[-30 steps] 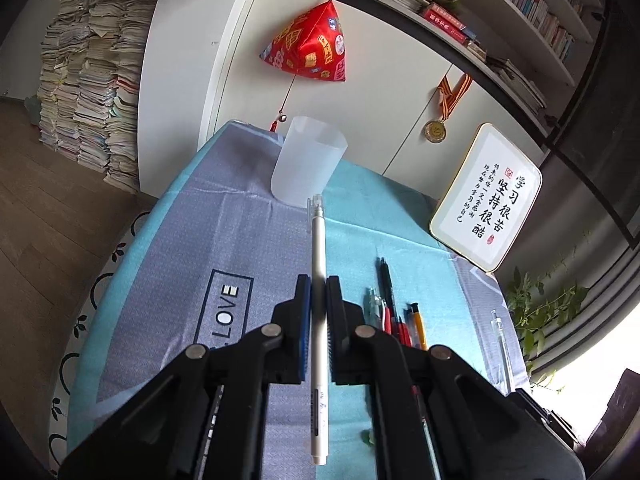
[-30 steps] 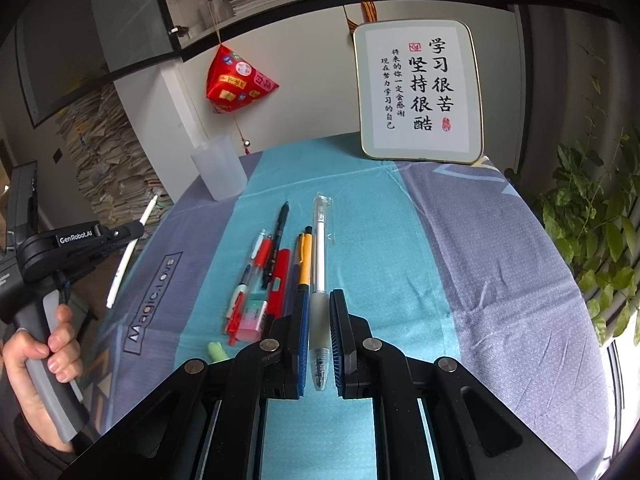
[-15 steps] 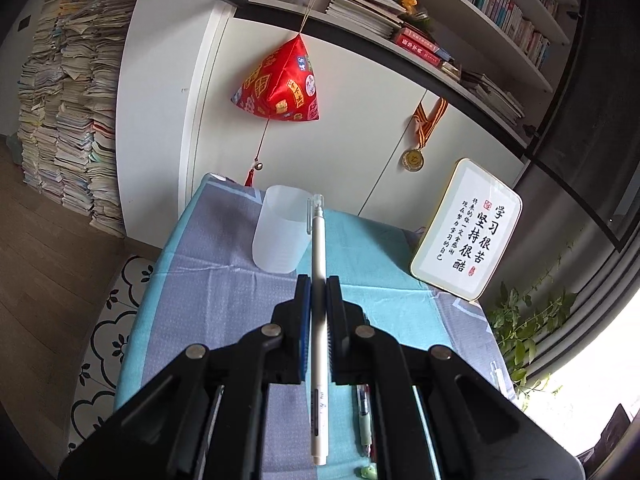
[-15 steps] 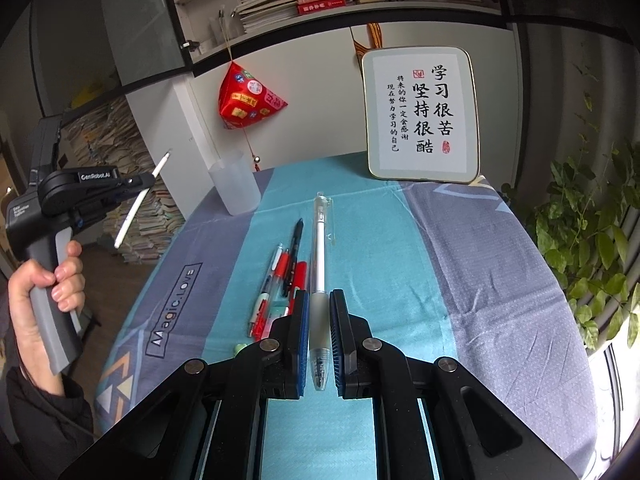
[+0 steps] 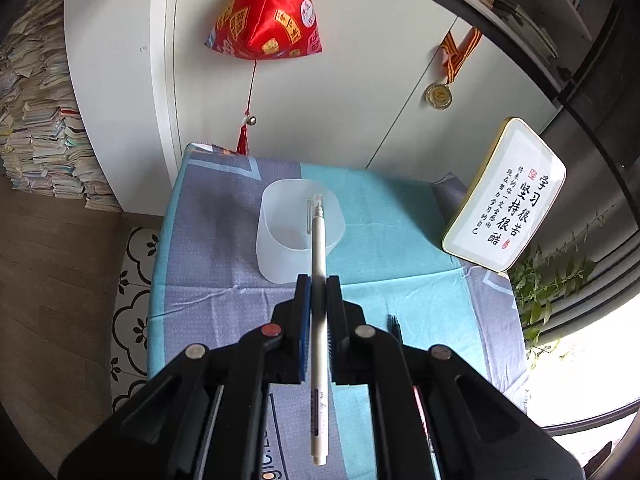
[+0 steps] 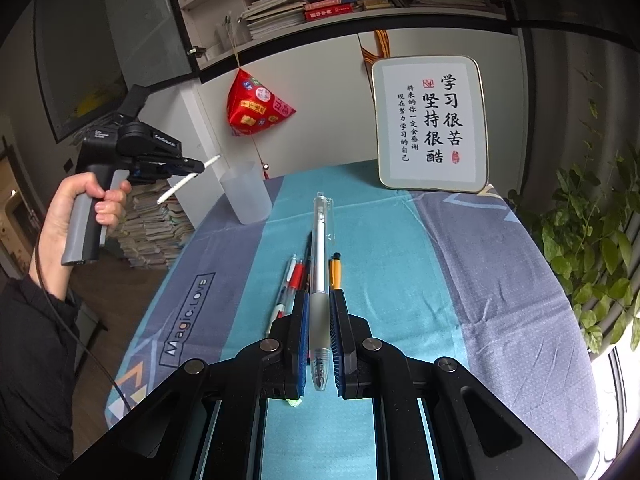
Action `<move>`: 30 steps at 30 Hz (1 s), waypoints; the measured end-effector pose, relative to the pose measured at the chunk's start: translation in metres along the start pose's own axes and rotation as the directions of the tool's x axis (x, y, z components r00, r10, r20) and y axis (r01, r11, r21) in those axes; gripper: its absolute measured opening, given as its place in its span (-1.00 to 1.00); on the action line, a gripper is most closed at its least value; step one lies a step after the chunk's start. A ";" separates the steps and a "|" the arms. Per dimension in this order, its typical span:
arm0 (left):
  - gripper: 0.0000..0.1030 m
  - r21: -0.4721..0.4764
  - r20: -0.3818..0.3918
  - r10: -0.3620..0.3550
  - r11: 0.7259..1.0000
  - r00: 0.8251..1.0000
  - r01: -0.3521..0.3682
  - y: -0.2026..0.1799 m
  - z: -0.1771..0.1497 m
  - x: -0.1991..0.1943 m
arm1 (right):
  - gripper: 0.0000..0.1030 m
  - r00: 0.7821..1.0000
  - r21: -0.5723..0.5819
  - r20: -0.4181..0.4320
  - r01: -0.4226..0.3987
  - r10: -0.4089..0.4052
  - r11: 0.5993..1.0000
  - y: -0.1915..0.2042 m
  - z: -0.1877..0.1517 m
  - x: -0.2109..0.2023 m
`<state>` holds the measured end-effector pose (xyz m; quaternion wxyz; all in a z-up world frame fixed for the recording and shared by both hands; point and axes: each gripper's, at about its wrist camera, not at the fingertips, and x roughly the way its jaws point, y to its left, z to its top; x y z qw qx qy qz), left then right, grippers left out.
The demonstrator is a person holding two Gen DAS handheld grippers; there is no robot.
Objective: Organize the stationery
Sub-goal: 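Lift both held pens and carry them above the frosted plastic cup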
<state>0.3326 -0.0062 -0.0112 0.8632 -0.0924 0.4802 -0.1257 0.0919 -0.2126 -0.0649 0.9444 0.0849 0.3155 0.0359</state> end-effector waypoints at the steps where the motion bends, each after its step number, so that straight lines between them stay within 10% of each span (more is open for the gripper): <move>1: -0.90 0.006 -0.015 0.016 1.000 1.000 -0.016 0.000 0.004 0.003 | -0.78 1.000 -0.011 -0.014 -0.025 0.025 1.000 0.001 0.009 0.005; 12: -0.90 0.099 -0.250 0.068 0.994 0.966 -0.045 -0.007 0.040 0.038 | -0.78 0.961 -0.186 -0.237 -0.187 0.141 0.965 0.043 0.127 0.090; 21: -0.89 0.148 -0.353 0.113 0.987 0.929 -0.064 -0.016 0.053 0.054 | -0.78 0.894 -0.226 -0.432 -0.235 0.119 0.945 0.072 0.154 0.151; 30: -0.89 0.153 -0.363 0.196 0.977 0.911 -0.150 -0.009 0.066 0.075 | -0.78 0.876 -0.196 -0.473 -0.214 0.099 0.957 0.085 0.177 0.194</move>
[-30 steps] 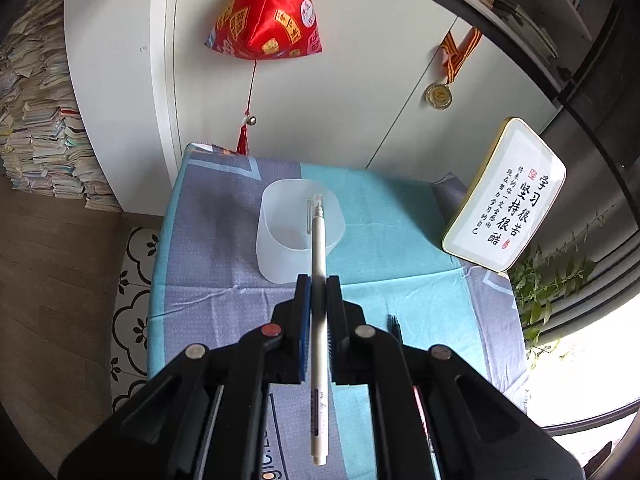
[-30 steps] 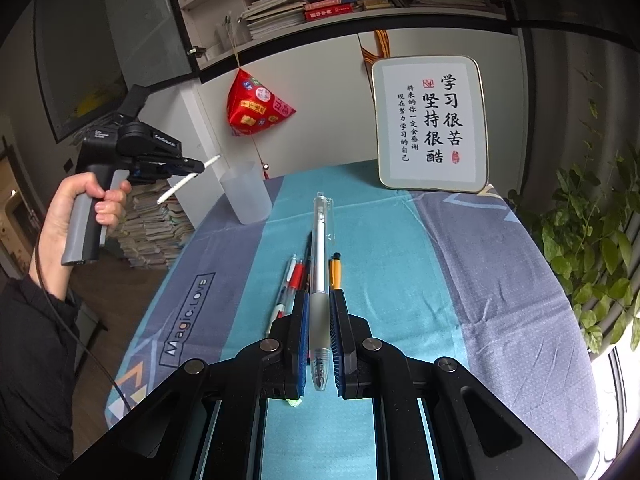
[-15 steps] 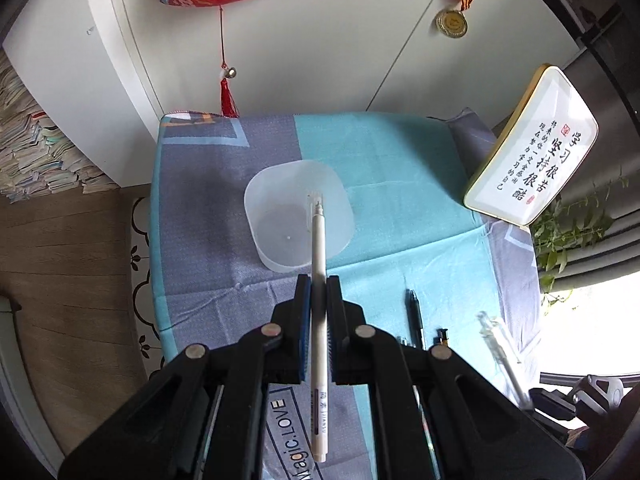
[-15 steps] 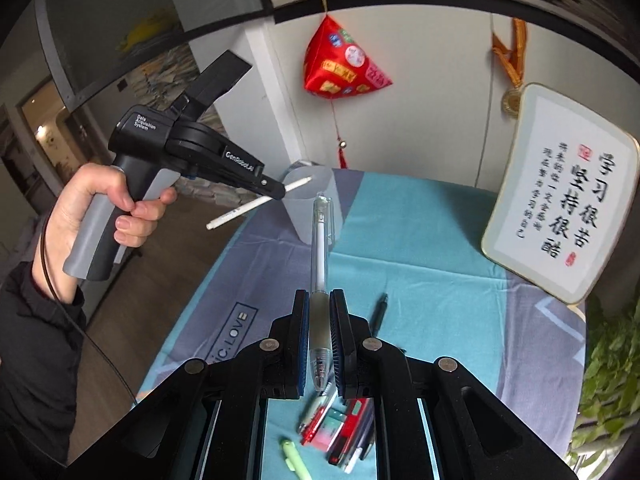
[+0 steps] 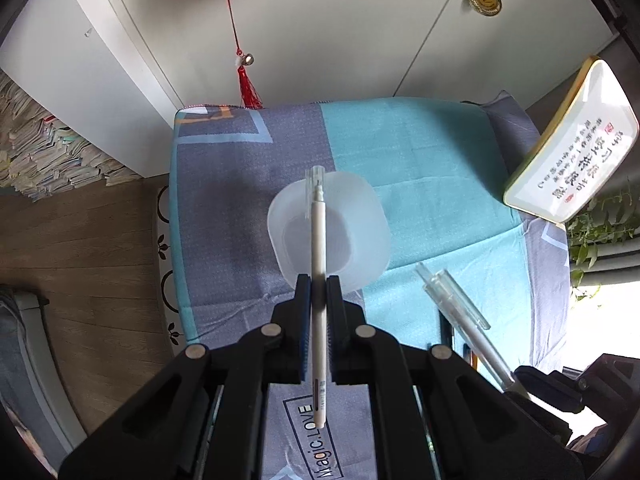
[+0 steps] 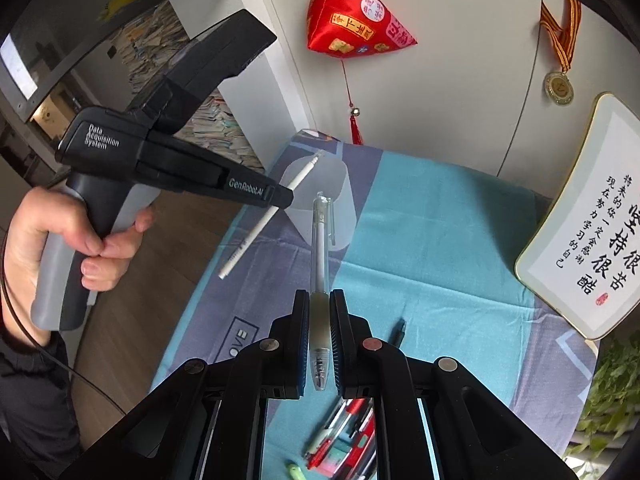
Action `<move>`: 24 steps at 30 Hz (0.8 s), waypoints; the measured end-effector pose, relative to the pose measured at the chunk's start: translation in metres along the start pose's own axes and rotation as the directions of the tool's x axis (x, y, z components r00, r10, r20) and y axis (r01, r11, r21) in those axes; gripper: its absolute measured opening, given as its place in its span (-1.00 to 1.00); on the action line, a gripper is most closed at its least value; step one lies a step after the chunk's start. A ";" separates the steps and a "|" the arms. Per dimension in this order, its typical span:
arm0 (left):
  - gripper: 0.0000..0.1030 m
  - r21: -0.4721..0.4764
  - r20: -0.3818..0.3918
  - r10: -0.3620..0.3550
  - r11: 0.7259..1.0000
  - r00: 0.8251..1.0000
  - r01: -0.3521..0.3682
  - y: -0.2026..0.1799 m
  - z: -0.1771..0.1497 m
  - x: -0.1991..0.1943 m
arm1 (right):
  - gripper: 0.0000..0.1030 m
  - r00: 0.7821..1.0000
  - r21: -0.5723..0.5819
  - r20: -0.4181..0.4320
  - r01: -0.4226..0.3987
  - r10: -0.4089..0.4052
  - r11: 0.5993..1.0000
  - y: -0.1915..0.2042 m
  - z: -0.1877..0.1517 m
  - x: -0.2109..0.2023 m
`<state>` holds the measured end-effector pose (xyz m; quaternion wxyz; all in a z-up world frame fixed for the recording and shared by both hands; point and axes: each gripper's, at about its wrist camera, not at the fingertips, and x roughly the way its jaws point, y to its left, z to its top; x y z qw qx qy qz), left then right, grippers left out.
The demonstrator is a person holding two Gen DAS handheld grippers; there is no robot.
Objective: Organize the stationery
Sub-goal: 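Lift both held pens and carry them above the frosted plastic cup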
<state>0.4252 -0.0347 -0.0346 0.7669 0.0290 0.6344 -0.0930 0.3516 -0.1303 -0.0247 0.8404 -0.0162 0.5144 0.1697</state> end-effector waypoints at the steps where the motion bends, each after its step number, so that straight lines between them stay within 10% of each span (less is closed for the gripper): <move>1: -0.90 -0.013 0.010 -0.003 1.000 1.000 0.003 0.002 0.003 -0.002 | -0.79 1.000 -0.004 -0.004 0.012 -0.012 1.000 0.001 0.004 0.003; 9: -0.90 -0.057 0.239 -0.086 0.993 0.967 0.102 0.009 0.010 -0.059 | -0.78 0.999 0.023 0.050 0.014 -0.015 1.000 -0.005 0.010 0.009; 17: -0.90 -0.078 0.570 -0.139 0.972 0.810 0.221 0.024 -0.013 -0.071 | -0.78 0.992 0.082 0.125 -0.038 0.027 0.996 -0.010 -0.001 0.021; 24: -0.90 -0.088 0.666 -0.163 0.952 0.728 0.294 0.034 -0.022 -0.029 | -0.78 0.982 0.133 0.170 -0.106 0.082 0.985 -0.017 0.001 0.031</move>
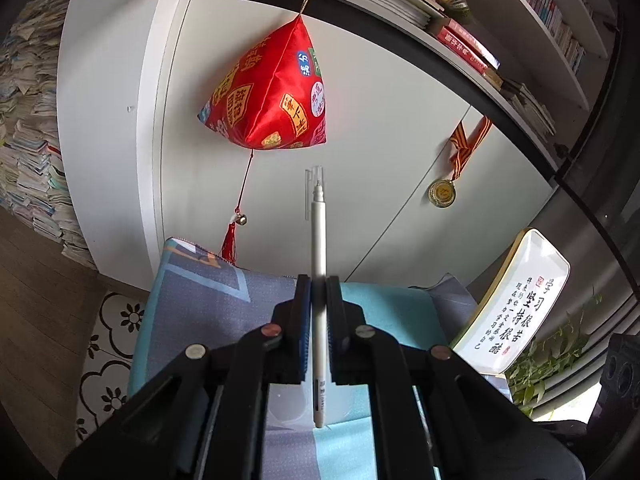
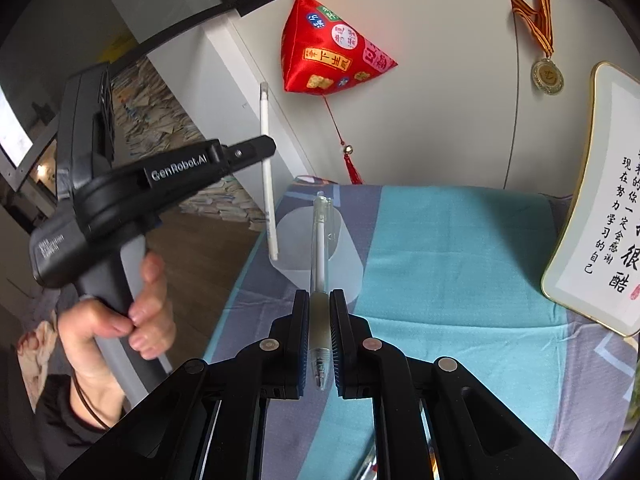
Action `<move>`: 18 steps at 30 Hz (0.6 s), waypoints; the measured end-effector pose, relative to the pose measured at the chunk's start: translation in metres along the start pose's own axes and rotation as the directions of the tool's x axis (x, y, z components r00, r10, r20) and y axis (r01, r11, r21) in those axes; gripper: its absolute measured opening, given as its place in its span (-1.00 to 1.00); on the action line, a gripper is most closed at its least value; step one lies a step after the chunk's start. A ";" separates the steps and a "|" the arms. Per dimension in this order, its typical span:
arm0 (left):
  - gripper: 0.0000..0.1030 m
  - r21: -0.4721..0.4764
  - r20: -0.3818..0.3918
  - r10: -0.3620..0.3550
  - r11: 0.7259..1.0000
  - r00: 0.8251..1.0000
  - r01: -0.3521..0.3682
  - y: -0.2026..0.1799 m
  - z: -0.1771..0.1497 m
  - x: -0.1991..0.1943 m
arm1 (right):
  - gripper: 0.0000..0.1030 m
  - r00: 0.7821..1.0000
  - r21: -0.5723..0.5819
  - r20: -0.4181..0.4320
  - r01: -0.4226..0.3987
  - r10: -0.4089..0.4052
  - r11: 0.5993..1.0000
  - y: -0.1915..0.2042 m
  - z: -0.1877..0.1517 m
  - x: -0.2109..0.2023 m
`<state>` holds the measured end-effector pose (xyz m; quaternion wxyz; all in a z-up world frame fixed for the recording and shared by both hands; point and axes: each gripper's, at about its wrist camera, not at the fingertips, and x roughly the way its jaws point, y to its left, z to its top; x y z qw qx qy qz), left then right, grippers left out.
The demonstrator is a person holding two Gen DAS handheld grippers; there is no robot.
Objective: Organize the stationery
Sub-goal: 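Lift both held pens and carry them above the frosted plastic cup, then lower both pens into the frosted cup and open both tools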
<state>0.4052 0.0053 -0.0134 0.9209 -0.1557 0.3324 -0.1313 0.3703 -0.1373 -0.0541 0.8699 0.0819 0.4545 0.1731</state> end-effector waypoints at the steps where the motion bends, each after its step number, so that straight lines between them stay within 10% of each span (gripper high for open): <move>1: -0.90 0.001 0.019 0.011 1.000 1.000 -0.011 0.002 -0.004 0.001 | -0.78 1.000 0.008 -0.014 -0.008 0.008 1.000 -0.001 0.001 0.004; 18: -0.89 0.071 0.218 -0.017 0.997 0.976 0.002 0.016 -0.039 -0.006 | -0.78 0.950 0.035 -0.312 0.022 -0.010 0.999 0.000 0.040 0.039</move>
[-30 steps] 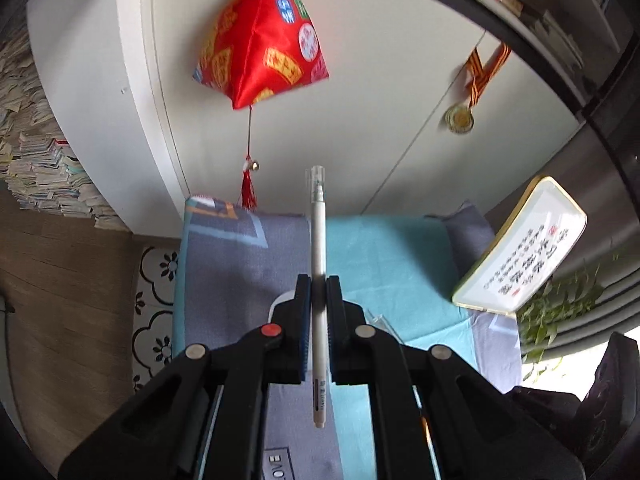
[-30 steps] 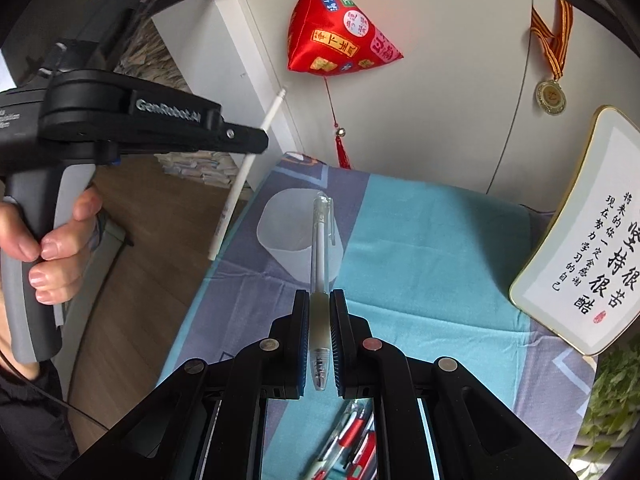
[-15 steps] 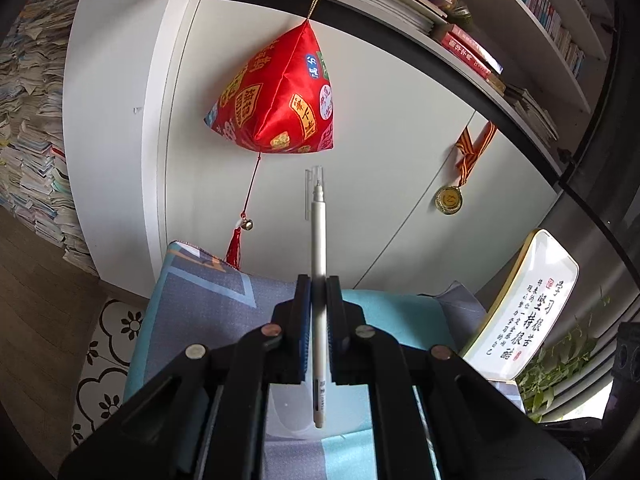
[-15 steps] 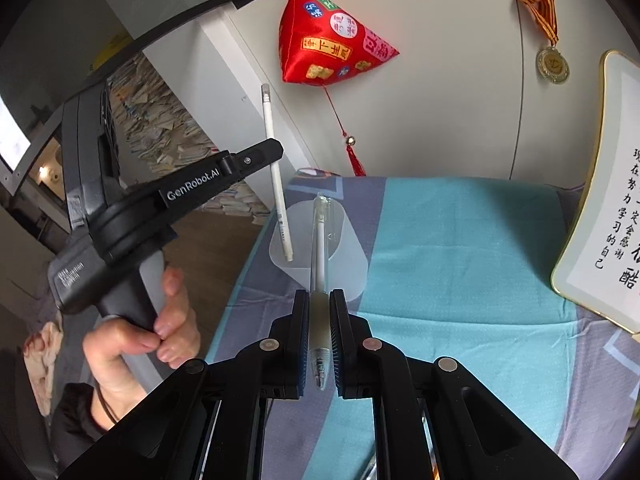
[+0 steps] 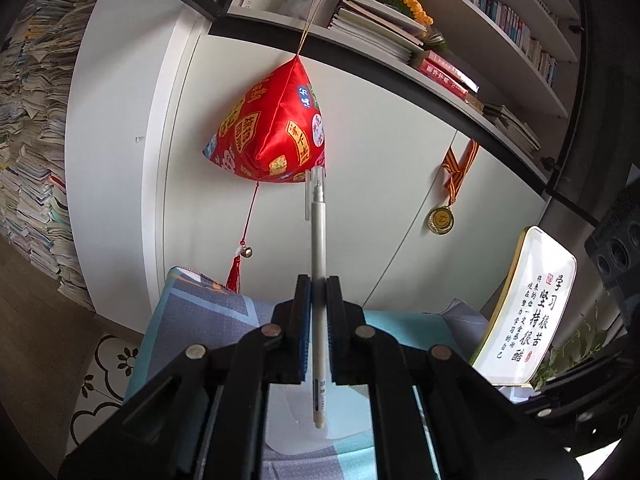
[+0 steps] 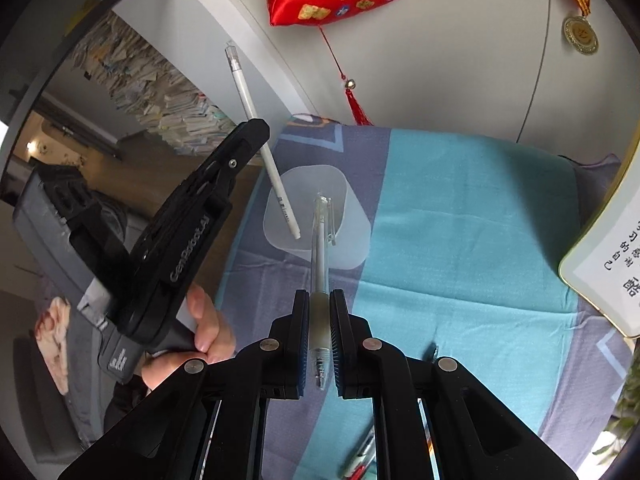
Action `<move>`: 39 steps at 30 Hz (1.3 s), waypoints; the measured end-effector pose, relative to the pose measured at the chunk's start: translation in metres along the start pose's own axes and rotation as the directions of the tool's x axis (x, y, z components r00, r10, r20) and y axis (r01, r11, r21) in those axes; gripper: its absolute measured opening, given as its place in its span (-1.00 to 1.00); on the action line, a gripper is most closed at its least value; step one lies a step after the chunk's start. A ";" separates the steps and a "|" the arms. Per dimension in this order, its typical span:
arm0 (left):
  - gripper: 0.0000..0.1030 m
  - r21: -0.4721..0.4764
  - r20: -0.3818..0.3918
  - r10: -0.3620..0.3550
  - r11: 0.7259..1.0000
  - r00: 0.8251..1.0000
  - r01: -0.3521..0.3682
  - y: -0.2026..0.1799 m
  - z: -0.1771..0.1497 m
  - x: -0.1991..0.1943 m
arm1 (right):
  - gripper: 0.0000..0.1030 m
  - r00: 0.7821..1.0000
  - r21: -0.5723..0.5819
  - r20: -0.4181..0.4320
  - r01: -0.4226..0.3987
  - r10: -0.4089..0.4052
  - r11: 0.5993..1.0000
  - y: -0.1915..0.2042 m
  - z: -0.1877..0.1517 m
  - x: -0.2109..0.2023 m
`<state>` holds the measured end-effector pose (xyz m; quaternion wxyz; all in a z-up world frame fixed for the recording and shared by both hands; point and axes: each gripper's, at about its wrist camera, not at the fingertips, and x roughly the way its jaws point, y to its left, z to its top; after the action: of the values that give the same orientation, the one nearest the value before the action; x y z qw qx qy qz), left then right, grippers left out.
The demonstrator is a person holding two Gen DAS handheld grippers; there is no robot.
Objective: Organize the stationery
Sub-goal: 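Lower both pens into the frosted cup and open both tools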
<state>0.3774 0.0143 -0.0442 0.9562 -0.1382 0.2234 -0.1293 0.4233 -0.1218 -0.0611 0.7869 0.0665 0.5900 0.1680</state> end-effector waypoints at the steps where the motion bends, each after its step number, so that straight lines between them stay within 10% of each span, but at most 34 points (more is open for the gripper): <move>1: -0.89 0.008 0.001 0.016 1.000 1.000 -0.016 0.001 -0.002 0.000 | -0.78 1.000 0.009 -0.018 0.004 -0.004 1.000 0.000 0.004 0.002; 8: -0.85 -0.015 0.001 0.004 1.000 1.000 -0.004 0.007 -0.013 -0.001 | -0.78 1.000 0.026 0.002 -0.004 0.004 1.000 0.004 0.016 0.004; 12: -0.22 0.011 0.007 0.011 1.000 1.000 -0.011 0.003 -0.018 -0.004 | -0.78 0.999 0.019 0.040 -0.006 0.006 1.000 0.008 0.020 0.005; 31: 0.16 -0.030 0.060 0.004 1.000 0.998 -0.002 0.006 -0.014 -0.043 | -0.73 0.968 0.009 0.250 -0.022 0.019 1.000 -0.004 0.002 -0.038; 36: 0.50 -0.013 0.015 0.020 1.000 1.000 -0.020 0.001 -0.020 -0.051 | 0.16 0.953 -0.089 0.285 0.130 -0.100 0.987 -0.001 -0.037 -0.034; 39: 0.60 0.022 -0.014 0.022 1.000 1.000 -0.021 -0.002 -0.029 -0.059 | 0.26 0.943 -0.115 0.287 0.208 -0.168 0.971 -0.007 -0.068 -0.025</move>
<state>0.3128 0.0246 -0.0451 0.9574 -0.1242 0.2302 -0.1224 0.3534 -0.1428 -0.0609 0.8765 -0.0244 0.4647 0.1231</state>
